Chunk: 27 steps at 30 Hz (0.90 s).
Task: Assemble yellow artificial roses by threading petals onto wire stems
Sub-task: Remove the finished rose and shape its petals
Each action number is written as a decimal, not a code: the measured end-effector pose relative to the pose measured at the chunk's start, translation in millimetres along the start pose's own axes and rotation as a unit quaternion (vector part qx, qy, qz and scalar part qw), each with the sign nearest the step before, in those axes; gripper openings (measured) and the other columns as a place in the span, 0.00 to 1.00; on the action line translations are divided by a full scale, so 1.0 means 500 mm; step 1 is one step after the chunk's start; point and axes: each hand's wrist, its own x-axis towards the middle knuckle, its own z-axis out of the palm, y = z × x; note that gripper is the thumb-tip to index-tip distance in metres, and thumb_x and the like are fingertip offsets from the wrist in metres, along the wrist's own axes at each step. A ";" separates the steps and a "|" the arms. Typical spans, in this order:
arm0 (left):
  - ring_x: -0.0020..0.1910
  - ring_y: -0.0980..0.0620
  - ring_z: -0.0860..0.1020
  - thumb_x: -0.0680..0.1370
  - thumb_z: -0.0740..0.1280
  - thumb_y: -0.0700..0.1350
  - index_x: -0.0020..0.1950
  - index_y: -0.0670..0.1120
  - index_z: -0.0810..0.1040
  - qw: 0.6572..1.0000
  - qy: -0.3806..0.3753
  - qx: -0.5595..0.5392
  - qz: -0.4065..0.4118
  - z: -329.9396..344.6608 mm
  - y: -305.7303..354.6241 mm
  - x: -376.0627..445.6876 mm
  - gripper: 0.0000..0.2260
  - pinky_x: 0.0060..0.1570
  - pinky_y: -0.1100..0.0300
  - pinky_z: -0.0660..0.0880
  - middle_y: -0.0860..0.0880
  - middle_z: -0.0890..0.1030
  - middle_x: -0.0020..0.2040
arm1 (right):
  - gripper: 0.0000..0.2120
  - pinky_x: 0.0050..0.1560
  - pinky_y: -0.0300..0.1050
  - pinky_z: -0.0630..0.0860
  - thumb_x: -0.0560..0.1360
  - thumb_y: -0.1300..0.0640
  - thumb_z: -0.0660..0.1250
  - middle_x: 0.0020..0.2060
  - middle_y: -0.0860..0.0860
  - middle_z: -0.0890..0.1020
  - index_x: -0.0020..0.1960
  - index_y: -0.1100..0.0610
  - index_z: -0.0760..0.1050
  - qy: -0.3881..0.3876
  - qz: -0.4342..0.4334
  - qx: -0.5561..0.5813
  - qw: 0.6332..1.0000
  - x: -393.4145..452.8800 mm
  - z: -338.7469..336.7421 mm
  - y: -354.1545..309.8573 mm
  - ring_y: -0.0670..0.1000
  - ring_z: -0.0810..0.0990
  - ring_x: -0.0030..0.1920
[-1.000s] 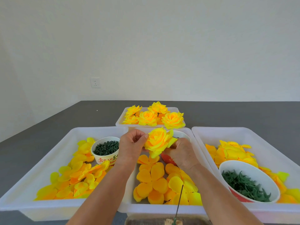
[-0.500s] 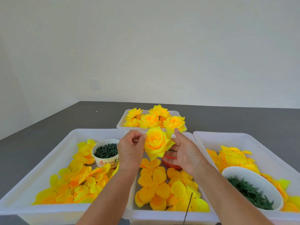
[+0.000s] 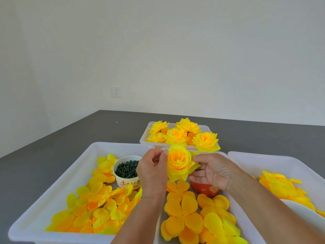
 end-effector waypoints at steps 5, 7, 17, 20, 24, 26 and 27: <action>0.36 0.65 0.77 0.77 0.66 0.43 0.40 0.55 0.77 0.999 0.010 -0.037 -0.001 0.003 0.005 -0.003 0.09 0.37 0.67 0.75 0.56 0.80 0.35 | 0.03 0.28 0.44 0.80 0.75 0.65 0.63 0.31 0.57 0.84 0.45 0.62 0.75 0.012 0.021 0.048 0.999 0.019 0.001 -0.017 0.54 0.83 0.29; 0.41 0.70 0.76 0.77 0.66 0.44 0.45 0.56 0.76 0.999 0.025 -0.044 -0.008 0.005 0.003 -0.003 0.06 0.37 0.75 0.72 0.59 0.79 0.40 | 0.03 0.26 0.44 0.79 0.76 0.66 0.62 0.30 0.57 0.83 0.45 0.62 0.74 0.021 0.018 0.075 0.997 0.033 0.001 -0.029 0.54 0.83 0.28; 0.42 0.57 0.77 0.77 0.63 0.43 0.43 0.51 0.78 0.960 -0.164 0.229 -0.003 0.021 -0.027 -0.015 0.06 0.43 0.62 0.74 0.53 0.81 0.41 | 0.03 0.26 0.42 0.77 0.77 0.66 0.60 0.42 0.62 0.81 0.48 0.64 0.73 0.051 -0.018 0.140 0.989 0.198 0.079 -0.139 0.56 0.80 0.30; 0.42 0.55 0.77 0.76 0.61 0.43 0.42 0.49 0.78 0.933 -0.210 0.290 0.029 0.026 -0.030 -0.019 0.07 0.44 0.59 0.74 0.52 0.81 0.42 | 0.14 0.29 0.44 0.73 0.76 0.65 0.64 0.54 0.59 0.80 0.61 0.59 0.73 0.097 -0.019 0.107 0.989 0.253 0.107 -0.150 0.54 0.77 0.33; 0.44 0.50 0.77 0.76 0.60 0.43 0.44 0.44 0.79 0.909 -0.247 0.334 0.045 0.029 -0.034 -0.022 0.09 0.45 0.56 0.72 0.47 0.81 0.44 | 0.17 0.19 0.34 0.68 0.73 0.63 0.69 0.53 0.56 0.80 0.61 0.57 0.74 0.146 0.008 0.093 0.985 0.305 0.120 -0.144 0.50 0.74 0.32; 0.46 0.51 0.77 0.76 0.60 0.43 0.45 0.45 0.79 0.904 -0.253 0.343 0.041 0.029 -0.037 -0.021 0.09 0.45 0.56 0.72 0.48 0.81 0.45 | 0.17 0.17 0.30 0.66 0.73 0.61 0.70 0.50 0.55 0.78 0.61 0.56 0.73 0.158 0.018 0.077 0.984 0.325 0.120 -0.139 0.49 0.73 0.32; 0.46 0.52 0.76 0.76 0.60 0.44 0.45 0.46 0.79 0.903 -0.254 0.344 0.038 0.029 -0.038 -0.021 0.08 0.45 0.58 0.72 0.49 0.81 0.46 | 0.17 0.17 0.31 0.65 0.74 0.60 0.69 0.50 0.55 0.77 0.61 0.56 0.72 0.160 0.023 0.069 0.984 0.333 0.121 -0.138 0.48 0.73 0.32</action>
